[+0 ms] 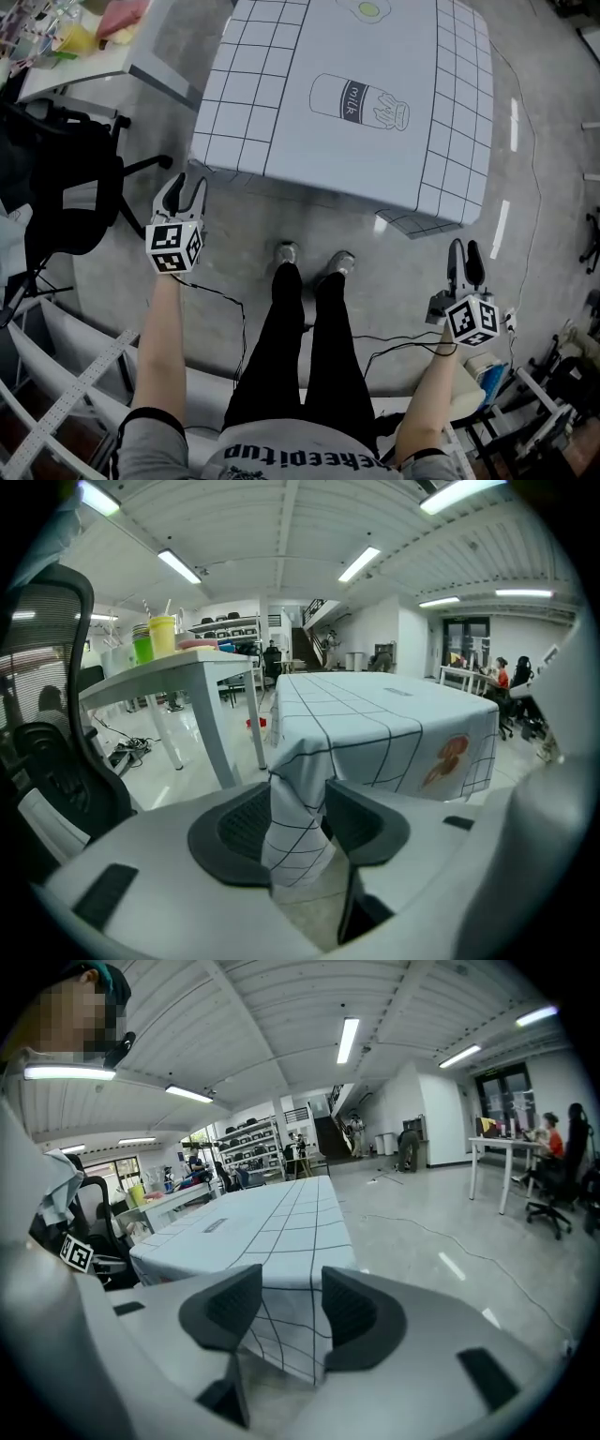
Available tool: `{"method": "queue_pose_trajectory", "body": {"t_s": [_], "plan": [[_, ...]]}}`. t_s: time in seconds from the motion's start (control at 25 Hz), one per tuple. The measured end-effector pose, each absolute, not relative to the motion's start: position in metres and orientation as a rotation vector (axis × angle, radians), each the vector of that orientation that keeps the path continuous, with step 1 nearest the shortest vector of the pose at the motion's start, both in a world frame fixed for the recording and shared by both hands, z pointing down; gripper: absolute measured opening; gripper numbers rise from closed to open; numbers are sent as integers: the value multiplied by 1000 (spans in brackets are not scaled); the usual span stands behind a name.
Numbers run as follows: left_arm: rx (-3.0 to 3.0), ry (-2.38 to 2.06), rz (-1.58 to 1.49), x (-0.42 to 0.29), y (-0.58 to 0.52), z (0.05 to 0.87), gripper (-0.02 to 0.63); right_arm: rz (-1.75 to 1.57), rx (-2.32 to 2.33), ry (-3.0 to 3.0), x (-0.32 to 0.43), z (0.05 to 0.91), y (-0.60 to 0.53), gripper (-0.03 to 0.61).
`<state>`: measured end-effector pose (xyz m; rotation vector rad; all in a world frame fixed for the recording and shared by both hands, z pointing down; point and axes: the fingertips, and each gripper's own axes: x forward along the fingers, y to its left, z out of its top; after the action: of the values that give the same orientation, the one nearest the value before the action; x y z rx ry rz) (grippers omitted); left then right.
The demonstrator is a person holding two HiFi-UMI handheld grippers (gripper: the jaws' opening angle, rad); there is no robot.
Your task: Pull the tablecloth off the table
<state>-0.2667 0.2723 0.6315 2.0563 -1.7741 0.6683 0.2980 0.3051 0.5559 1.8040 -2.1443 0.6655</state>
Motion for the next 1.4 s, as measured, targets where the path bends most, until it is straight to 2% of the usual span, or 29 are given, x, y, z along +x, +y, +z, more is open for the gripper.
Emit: {"method": "queue_pose_trajectory", "body": {"t_s": [0.72, 1.4], "plan": [[2089, -1694, 706, -264, 250, 680, 293, 716, 1869, -2046, 321, 615, 318, 212], [2089, -1629, 735, -248, 255, 706, 313, 779, 1738, -2050, 315, 670, 302, 225]]}}
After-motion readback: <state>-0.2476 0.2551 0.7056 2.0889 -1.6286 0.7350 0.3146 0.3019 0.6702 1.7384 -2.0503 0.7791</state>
